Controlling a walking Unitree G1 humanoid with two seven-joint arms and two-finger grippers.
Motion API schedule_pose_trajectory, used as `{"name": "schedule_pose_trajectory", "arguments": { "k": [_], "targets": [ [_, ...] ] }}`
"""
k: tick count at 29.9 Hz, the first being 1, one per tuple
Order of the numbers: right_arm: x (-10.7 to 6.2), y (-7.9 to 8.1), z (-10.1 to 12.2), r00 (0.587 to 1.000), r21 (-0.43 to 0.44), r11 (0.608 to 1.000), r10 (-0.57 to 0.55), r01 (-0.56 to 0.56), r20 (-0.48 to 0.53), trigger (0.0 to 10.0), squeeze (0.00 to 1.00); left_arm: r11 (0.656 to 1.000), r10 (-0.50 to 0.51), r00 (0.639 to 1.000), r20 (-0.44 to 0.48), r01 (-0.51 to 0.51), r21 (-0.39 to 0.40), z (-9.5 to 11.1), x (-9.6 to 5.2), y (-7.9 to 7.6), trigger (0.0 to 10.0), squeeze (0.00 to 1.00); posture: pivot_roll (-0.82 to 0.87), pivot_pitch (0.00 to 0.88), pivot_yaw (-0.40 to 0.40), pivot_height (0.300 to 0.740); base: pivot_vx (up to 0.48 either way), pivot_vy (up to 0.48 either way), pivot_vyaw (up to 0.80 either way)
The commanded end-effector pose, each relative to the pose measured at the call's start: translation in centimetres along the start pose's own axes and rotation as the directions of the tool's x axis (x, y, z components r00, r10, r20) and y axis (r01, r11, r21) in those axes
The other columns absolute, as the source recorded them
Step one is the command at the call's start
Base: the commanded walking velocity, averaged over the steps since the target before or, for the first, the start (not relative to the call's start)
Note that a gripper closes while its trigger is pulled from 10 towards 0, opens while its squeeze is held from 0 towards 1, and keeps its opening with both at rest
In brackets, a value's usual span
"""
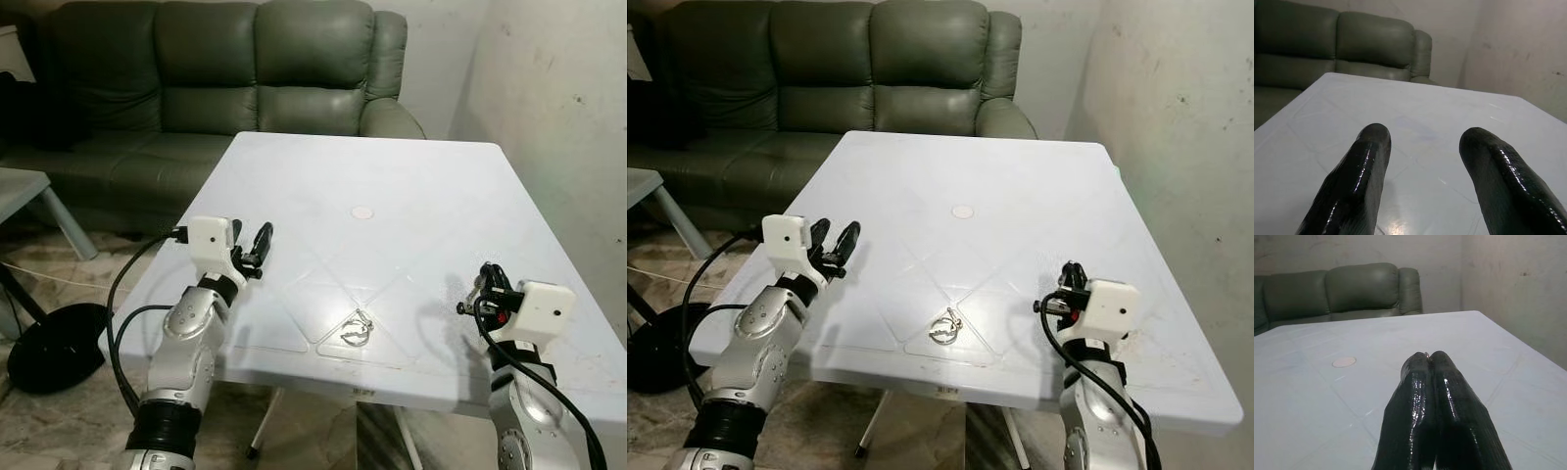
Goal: Hang keys on a hook
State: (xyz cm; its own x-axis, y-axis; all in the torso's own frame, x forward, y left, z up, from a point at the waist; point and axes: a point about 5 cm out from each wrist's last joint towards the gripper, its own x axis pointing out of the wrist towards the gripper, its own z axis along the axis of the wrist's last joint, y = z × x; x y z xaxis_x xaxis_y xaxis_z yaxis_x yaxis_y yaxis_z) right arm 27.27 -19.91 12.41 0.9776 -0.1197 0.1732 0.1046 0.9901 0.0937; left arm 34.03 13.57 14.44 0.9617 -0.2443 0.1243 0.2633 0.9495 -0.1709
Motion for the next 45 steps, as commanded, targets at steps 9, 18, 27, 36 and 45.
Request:
{"name": "schedule_pose_trajectory", "arguments": {
  "k": [9,18,27,36,45],
  "targets": [
    [-0.3,1.4,-0.1,1.0,-0.074,0.997,0.031,-0.031,0.0,10.0,0.0,0.997,0.049,0.999,0.004,-0.048,-0.052,-0.3,0.0,0.8,10.0,0.0,-0.1,0.0,0.015,0.74,0.0,0.0,0.0],
    [-1.1,3.1,0.2,0.991,-0.031,0.991,0.131,-0.13,0.027,10.0,0.0,0.996,-0.072,0.997,-0.015,0.071,-0.062,-1.4,-1.5,-1.0,10.0,0.0,-0.1,0.0,0.025,0.74,0.0,0.0,0.0],
    [-1.5,2.7,-0.1,0.985,-0.073,0.982,0.174,-0.173,-0.002,10.0,0.0,0.995,-0.092,0.995,-0.034,0.09,-0.051,-1.3,-1.3,-0.7,10.0,0.0,-0.12,0.0,0.037,0.74,0.0,0.0,0.0],
    [-1.3,2.8,0.3,0.988,-0.053,0.987,0.152,-0.151,0.015,10.0,0.0,0.997,-0.04,0.999,-0.022,0.038,-0.065,-0.5,-0.9,0.6,10.0,0.0,-0.11,0.0,0.034,0.74,0.0,0.0,0.0],
    [-0.9,2.7,0.3,0.991,-0.047,0.99,0.131,-0.13,0.014,10.0,0.0,0.996,-0.036,0.999,-0.024,0.034,-0.078,-0.6,-0.9,0.4,10.0,0.0,-0.1,0.0,0.026,0.74,0.0,0.357,0.0]
  ]
}}
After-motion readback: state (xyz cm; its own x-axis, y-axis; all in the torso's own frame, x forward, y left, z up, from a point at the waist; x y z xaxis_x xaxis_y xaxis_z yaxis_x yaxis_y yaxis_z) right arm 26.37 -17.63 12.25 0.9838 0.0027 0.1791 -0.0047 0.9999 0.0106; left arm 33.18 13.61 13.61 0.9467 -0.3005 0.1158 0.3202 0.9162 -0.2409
